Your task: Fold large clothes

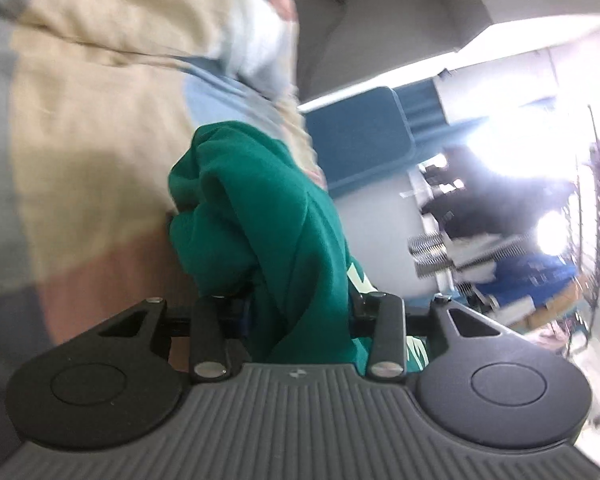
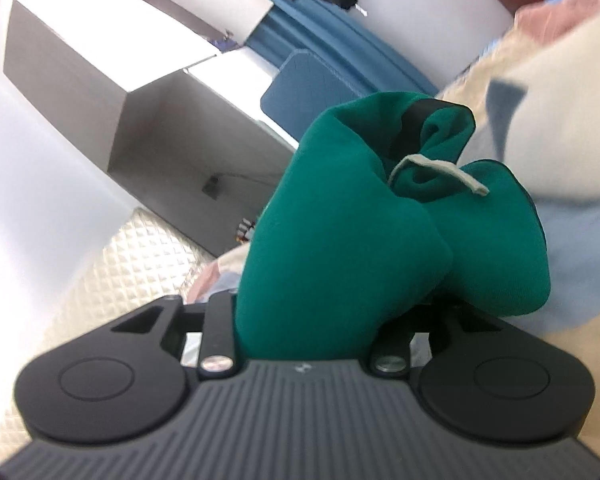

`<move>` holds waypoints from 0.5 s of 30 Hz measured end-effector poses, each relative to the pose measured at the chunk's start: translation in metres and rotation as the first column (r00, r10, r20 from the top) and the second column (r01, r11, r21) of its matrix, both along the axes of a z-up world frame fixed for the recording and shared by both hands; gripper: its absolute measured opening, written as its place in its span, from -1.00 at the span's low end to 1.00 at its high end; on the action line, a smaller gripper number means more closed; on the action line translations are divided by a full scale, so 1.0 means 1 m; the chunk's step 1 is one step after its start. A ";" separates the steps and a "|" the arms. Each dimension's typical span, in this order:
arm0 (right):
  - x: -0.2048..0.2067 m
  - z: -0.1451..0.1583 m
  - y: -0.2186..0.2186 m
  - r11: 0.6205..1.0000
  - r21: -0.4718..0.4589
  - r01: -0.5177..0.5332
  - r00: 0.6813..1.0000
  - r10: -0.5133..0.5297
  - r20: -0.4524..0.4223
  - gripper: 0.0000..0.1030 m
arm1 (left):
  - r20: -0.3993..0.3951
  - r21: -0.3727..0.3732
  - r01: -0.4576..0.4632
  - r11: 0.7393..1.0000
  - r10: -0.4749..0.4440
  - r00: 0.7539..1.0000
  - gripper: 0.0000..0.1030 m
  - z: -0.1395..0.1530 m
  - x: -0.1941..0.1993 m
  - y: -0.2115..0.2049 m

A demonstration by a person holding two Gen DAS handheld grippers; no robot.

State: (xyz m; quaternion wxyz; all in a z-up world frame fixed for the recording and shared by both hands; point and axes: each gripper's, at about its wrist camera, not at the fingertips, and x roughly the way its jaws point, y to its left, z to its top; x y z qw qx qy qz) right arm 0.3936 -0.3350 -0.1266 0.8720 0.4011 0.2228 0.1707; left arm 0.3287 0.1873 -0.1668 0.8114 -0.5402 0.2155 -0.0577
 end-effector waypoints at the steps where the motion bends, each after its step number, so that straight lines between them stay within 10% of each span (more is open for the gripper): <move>1: -0.006 0.010 -0.010 1.000 0.001 0.007 1.000 -0.007 0.009 -0.24 | 0.014 0.002 0.014 1.000 -0.014 1.000 -0.14 0.010 -0.001 -0.008; 15: -0.134 0.126 -0.191 0.975 0.018 0.219 0.963 -0.219 0.157 -0.24 | 0.202 0.024 0.246 0.969 -0.246 0.948 -0.13 0.139 -0.009 -0.199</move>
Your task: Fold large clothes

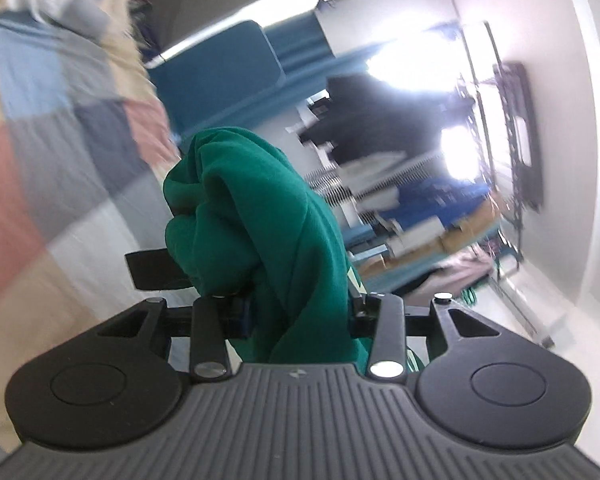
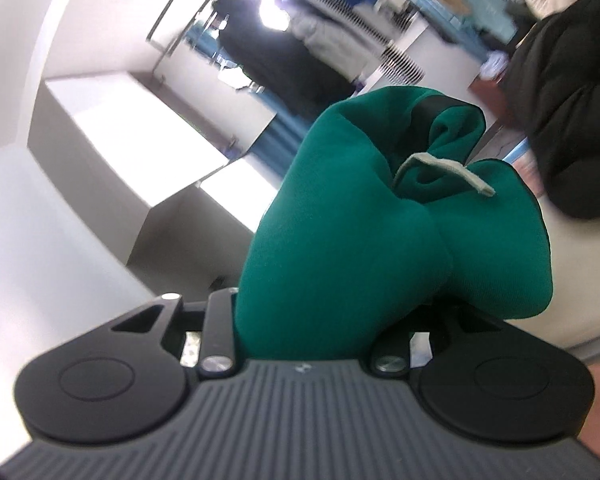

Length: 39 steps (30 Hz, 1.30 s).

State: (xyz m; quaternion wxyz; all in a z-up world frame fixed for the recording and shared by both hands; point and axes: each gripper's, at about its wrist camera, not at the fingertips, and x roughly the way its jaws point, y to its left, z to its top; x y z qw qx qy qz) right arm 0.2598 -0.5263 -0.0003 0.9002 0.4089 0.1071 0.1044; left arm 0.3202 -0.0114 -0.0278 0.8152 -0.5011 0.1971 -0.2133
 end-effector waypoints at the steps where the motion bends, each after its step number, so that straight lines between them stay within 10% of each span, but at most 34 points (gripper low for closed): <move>1: -0.008 -0.001 -0.010 1.000 -0.001 0.017 1.000 -0.017 -0.002 -0.24 | 0.004 0.004 0.015 1.000 -0.015 1.000 -0.13 0.003 -0.007 -0.016; 15: -0.070 -0.104 -0.104 0.985 0.046 0.169 0.975 -0.160 -0.153 -0.23 | -0.114 0.080 0.175 0.981 -0.165 0.980 -0.13 -0.095 0.006 -0.164; 22: -0.083 -0.178 -0.113 0.967 0.155 0.200 0.971 -0.175 -0.164 -0.23 | -0.122 0.140 0.210 0.968 -0.194 0.973 -0.12 -0.146 0.013 -0.171; 39: -0.111 -0.252 -0.106 0.937 0.294 0.191 0.981 -0.177 -0.074 -0.07 | -0.084 0.129 0.220 0.967 -0.211 0.974 0.13 -0.219 0.007 -0.144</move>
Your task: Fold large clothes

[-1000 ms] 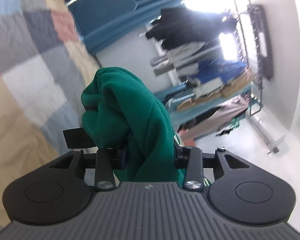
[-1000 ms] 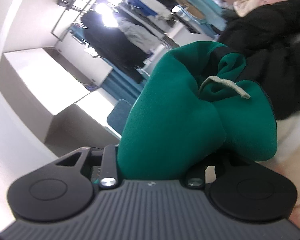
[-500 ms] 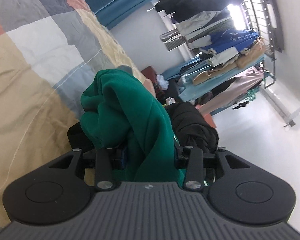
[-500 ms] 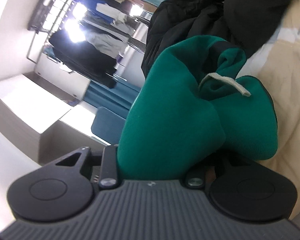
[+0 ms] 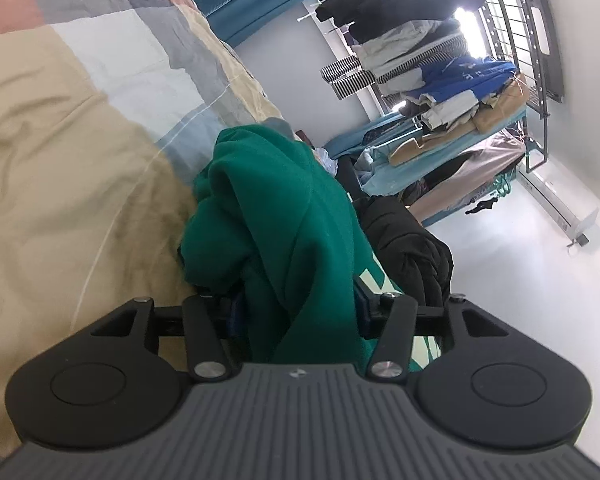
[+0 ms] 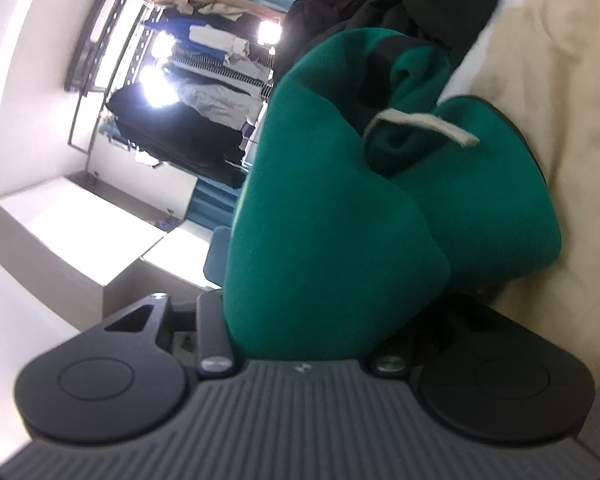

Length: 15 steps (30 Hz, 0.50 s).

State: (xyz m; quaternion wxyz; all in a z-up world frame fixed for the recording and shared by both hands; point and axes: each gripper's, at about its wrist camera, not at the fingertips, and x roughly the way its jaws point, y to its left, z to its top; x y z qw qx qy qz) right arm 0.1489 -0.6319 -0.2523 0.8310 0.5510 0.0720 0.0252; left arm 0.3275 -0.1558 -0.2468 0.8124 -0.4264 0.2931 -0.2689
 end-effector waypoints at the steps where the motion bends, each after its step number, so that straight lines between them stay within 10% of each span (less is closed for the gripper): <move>1: 0.000 0.000 0.000 1.000 0.006 0.003 1.000 -0.003 0.001 -0.06 | -0.002 0.002 0.003 1.000 -0.003 1.000 0.13 0.000 0.000 0.000; 10: 0.000 0.015 -0.003 0.999 0.039 0.002 0.998 0.000 -0.068 0.01 | -0.083 0.074 0.045 0.996 -0.039 0.996 0.65 0.015 0.003 0.004; 15: -0.015 0.024 -0.002 0.996 0.059 0.061 0.987 -0.052 -0.151 0.66 | -0.032 0.186 -0.046 0.981 0.053 0.998 0.87 0.036 -0.024 0.022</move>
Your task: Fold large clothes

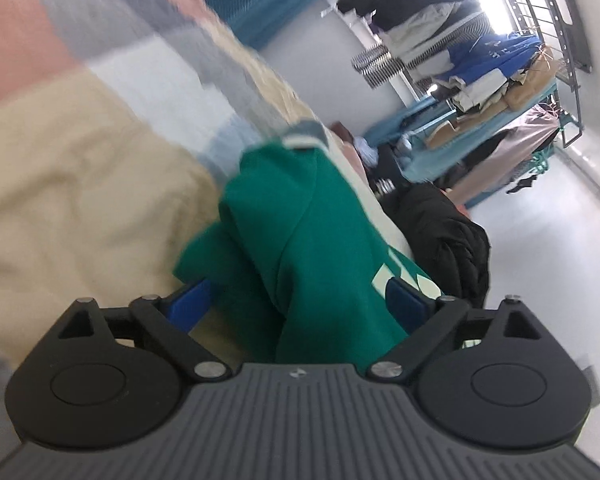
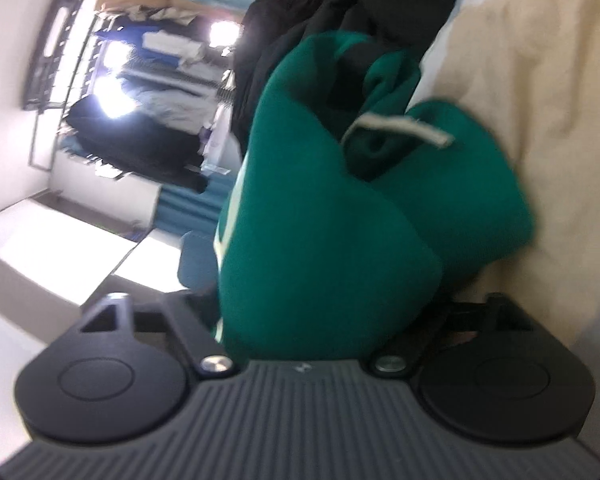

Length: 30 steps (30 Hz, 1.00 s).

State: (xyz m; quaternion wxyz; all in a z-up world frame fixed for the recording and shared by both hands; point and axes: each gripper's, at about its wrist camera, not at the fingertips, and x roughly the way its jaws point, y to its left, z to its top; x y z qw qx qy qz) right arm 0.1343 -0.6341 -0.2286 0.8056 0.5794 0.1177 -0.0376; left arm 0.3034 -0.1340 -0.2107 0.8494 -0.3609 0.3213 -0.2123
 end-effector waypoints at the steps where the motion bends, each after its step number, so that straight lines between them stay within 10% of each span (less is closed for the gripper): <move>1: -0.005 0.003 0.000 1.000 0.002 0.005 1.000 -0.005 -0.008 0.66 | 0.011 0.015 -0.014 1.000 0.014 1.000 0.87 0.006 -0.006 0.005; 13: -0.075 0.099 0.002 0.970 -0.241 0.044 0.999 -0.046 -0.001 0.66 | 0.206 0.304 -0.030 0.952 -0.035 0.978 0.87 0.129 -0.081 0.030; 22: -0.120 0.225 0.060 0.840 -0.538 0.069 0.986 0.025 0.165 0.66 | 0.374 0.416 -0.015 0.909 -0.156 0.914 0.87 0.233 -0.160 0.024; 30: -0.178 0.274 0.127 0.719 -0.685 0.117 0.965 0.080 0.249 0.66 | 0.513 0.430 -0.074 0.900 -0.176 0.840 0.88 0.283 -0.246 0.034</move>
